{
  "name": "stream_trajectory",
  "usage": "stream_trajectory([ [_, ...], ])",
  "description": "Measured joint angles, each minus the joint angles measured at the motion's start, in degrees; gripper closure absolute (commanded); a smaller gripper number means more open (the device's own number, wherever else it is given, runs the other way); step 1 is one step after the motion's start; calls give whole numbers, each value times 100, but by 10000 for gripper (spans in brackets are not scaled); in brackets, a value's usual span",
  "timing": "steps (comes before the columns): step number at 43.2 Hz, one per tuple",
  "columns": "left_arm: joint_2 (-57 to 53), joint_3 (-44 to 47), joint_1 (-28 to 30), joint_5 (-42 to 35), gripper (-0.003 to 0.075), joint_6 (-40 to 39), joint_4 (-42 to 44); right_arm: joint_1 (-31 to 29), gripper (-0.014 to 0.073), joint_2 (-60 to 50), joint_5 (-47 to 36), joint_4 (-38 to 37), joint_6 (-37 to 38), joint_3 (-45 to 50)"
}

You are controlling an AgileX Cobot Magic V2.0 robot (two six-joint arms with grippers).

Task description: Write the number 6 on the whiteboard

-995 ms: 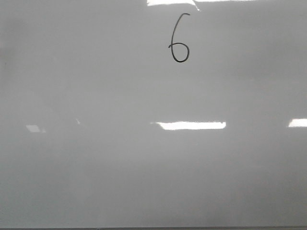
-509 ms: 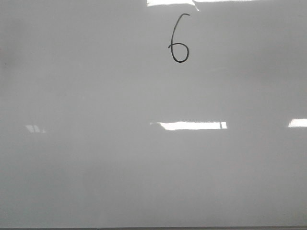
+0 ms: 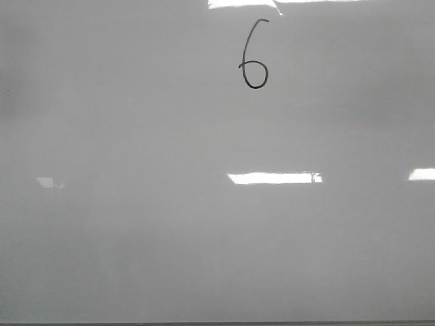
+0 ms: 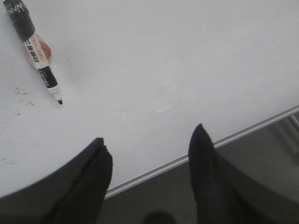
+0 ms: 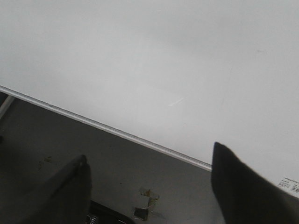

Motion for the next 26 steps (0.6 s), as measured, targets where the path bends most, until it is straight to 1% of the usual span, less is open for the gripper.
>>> stream_trajectory([
  [4,0,0,0,-24,580,0,0,0,365,0,0,0,0,0],
  [7,0,0,0,-42,645,0,0,0,482,0,-4,0,0,0],
  [11,0,0,0,-65,722,0,0,0,606,0,-13,0,0,0],
  [13,0,0,0,-76,740,0,0,0,659,0,-13,0,0,0],
  [26,0,0,0,-88,741,9,47,0,662,0,-40,0,-10,0],
])
